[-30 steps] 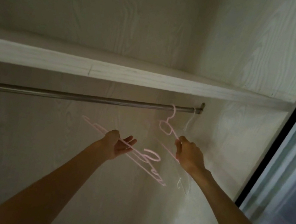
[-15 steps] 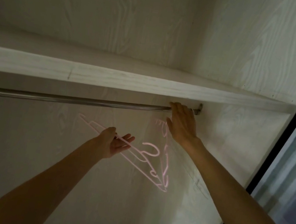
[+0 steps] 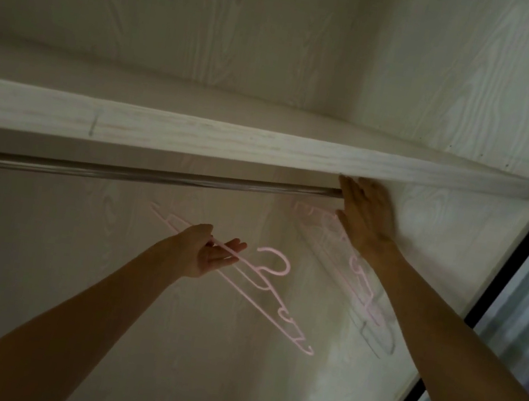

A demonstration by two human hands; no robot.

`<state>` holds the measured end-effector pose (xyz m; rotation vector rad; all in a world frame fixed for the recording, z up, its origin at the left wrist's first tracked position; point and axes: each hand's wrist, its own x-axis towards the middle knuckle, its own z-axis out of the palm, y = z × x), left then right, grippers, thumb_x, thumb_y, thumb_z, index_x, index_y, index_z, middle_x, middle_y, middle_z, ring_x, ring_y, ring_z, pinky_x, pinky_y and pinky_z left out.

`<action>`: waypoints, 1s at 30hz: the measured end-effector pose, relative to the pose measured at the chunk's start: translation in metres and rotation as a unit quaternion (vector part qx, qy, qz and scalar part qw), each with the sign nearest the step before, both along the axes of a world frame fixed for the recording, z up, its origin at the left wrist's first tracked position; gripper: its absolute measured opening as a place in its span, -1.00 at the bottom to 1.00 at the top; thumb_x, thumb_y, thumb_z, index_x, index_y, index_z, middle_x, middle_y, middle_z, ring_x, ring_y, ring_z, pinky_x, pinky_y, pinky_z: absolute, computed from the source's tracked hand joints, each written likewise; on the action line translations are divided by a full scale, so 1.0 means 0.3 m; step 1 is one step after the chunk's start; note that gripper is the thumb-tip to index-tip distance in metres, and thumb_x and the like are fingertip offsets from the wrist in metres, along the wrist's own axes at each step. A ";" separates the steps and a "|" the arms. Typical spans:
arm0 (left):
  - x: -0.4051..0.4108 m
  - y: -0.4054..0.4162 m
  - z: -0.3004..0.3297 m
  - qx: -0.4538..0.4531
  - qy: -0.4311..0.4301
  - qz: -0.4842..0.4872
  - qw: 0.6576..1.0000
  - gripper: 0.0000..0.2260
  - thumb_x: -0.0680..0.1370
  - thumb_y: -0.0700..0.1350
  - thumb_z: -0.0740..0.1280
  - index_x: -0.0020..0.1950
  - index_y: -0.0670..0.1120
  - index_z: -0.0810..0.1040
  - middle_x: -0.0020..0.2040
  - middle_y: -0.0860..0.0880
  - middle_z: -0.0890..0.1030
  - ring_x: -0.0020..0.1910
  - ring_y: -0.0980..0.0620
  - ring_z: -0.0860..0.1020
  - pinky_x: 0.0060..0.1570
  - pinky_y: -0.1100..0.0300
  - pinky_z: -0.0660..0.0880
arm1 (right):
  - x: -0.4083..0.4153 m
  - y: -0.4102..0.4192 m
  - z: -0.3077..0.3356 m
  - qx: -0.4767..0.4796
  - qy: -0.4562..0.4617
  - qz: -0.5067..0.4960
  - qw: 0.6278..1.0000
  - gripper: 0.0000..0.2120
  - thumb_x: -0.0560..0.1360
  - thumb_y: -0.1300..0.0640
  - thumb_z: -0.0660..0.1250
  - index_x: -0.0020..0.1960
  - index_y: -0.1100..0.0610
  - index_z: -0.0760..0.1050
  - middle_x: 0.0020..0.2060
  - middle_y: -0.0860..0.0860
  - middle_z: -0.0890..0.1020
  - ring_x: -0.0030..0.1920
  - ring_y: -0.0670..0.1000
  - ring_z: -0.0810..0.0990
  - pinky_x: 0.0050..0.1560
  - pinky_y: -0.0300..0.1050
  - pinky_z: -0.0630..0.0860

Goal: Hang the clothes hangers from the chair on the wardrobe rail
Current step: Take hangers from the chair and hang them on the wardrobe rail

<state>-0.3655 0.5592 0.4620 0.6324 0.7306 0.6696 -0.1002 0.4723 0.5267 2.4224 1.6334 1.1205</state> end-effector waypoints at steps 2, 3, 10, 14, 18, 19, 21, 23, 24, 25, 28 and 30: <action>0.002 -0.002 -0.003 -0.023 -0.008 -0.017 1.000 -0.79 0.65 -0.11 0.06 -0.14 -0.17 0.26 -0.09 -0.33 0.59 -0.38 -0.19 0.67 -0.27 -0.19 0.57 | -0.046 -0.023 -0.023 0.063 0.062 0.058 0.994 -0.46 0.58 0.03 0.18 0.48 0.21 0.15 0.42 0.17 0.33 0.46 0.18 0.23 0.45 0.07 0.14; 0.001 -0.007 -0.009 -0.039 -0.014 -0.025 0.999 -0.79 0.65 -0.11 0.06 -0.16 -0.17 0.26 -0.11 -0.34 0.60 -0.38 -0.20 0.67 -0.28 -0.20 0.56 | -0.083 -0.045 -0.047 0.093 0.108 0.104 0.984 -0.56 0.58 0.08 0.17 0.42 0.21 0.27 0.36 0.18 0.41 0.41 0.22 0.30 0.40 0.07 0.22; 0.058 -0.034 -0.018 -0.100 -0.059 -0.054 0.992 -0.78 0.65 -0.05 0.03 -0.10 -0.16 0.26 -0.11 -0.33 0.60 -0.42 -0.22 0.65 -0.43 -0.20 0.56 | -0.294 -0.259 -0.181 -0.218 0.638 0.238 0.699 -0.52 0.52 0.24 0.27 0.40 0.05 0.27 0.30 -0.02 0.47 0.29 -0.04 0.45 0.35 -0.10 0.37; 0.110 -0.078 -0.011 -0.109 -0.072 -0.090 0.987 -0.70 0.65 0.01 0.02 -0.11 -0.20 0.28 -0.30 -0.35 0.63 -0.44 -0.20 0.65 -0.43 -0.18 0.55 | -0.328 -0.309 -0.239 -0.069 0.585 0.245 0.770 -0.59 0.49 0.16 0.36 0.31 0.02 0.38 0.01 -0.18 0.53 -0.05 -0.20 0.55 0.02 -0.30 0.49; 0.128 -0.116 0.023 -0.097 -0.072 -0.113 0.986 -0.67 0.63 -0.05 0.03 -0.25 -0.22 0.31 -0.43 -0.30 0.56 -0.25 -0.20 0.60 -0.38 -0.11 0.56 | -0.344 -0.304 -0.265 0.056 0.492 0.239 0.835 -0.81 0.53 0.14 0.29 0.11 0.10 0.58 -0.20 -0.08 0.65 -0.44 -0.25 0.53 -0.39 -0.41 0.44; 0.125 -0.120 0.031 -0.071 -0.053 -0.123 0.988 -0.66 0.63 -0.05 0.04 -0.27 -0.22 0.32 -0.37 -0.28 0.55 -0.20 -0.18 0.57 -0.39 -0.07 0.57 | -0.341 -0.310 -0.263 0.061 0.473 0.246 0.844 -0.82 0.55 0.16 0.26 0.10 0.12 0.58 -0.20 -0.07 0.65 -0.43 -0.26 0.53 -0.36 -0.42 0.45; 0.113 -0.122 0.050 0.009 0.014 -0.170 0.985 -0.65 0.61 0.00 0.08 -0.22 -0.23 0.37 -0.16 -0.22 0.52 -0.19 -0.15 0.57 -0.42 0.05 0.60 | -0.326 -0.319 -0.251 0.076 0.475 0.244 0.842 -0.82 0.57 0.24 0.20 0.05 0.10 0.56 -0.28 -0.13 0.59 -0.37 -0.23 0.55 -0.21 -0.32 0.52; 0.091 -0.141 0.090 0.136 0.144 -0.199 0.960 -0.67 0.61 0.04 0.13 -0.08 -0.23 0.43 -0.11 -0.15 0.52 -0.24 -0.08 0.60 -0.45 0.20 0.59 | -0.296 -0.323 -0.231 0.079 0.507 0.203 0.834 -0.77 0.56 0.31 0.14 0.00 0.08 0.53 -0.35 -0.11 0.55 -0.33 -0.14 0.56 -0.14 -0.18 0.52; 0.079 -0.149 0.119 0.226 0.224 -0.194 0.928 -0.70 0.60 0.03 0.16 -0.02 -0.20 0.47 -0.13 -0.11 0.56 -0.27 -0.01 0.61 -0.44 0.24 0.56 | -0.276 -0.321 -0.215 0.074 0.520 0.177 0.832 -0.76 0.55 0.32 0.13 -0.01 0.10 0.53 -0.35 -0.07 0.56 -0.34 -0.11 0.55 -0.16 -0.19 0.49; 0.069 -0.159 0.148 0.320 0.292 -0.165 0.886 -0.74 0.60 -0.01 0.19 0.00 -0.18 0.53 -0.17 -0.07 0.59 -0.32 0.06 0.62 -0.41 0.26 0.53 | -0.258 -0.321 -0.198 0.070 0.527 0.158 0.832 -0.78 0.55 0.31 0.15 -0.02 0.12 0.55 -0.33 -0.02 0.57 -0.34 -0.09 0.54 -0.20 -0.22 0.46; 0.046 -0.128 0.213 0.592 0.419 0.045 0.687 -0.78 0.58 -0.07 0.20 0.02 -0.12 0.61 -0.11 -0.04 0.65 -0.17 0.01 0.65 -0.19 0.19 0.56 | -0.240 -0.307 -0.128 0.089 0.540 0.162 0.821 -0.89 0.53 0.22 0.27 -0.04 0.10 0.56 -0.31 -0.01 0.59 -0.28 -0.04 0.56 -0.21 -0.23 0.45; 0.036 -0.099 0.217 0.698 0.497 0.144 0.496 -0.73 0.59 -0.05 0.17 0.24 -0.05 0.52 0.13 -0.05 0.59 0.11 -0.06 0.54 0.03 0.08 0.48 | -0.249 -0.268 -0.086 0.107 0.515 0.174 0.833 -0.87 0.55 0.19 0.25 0.06 0.05 0.52 -0.25 0.00 0.59 -0.22 0.01 0.57 -0.21 -0.22 0.45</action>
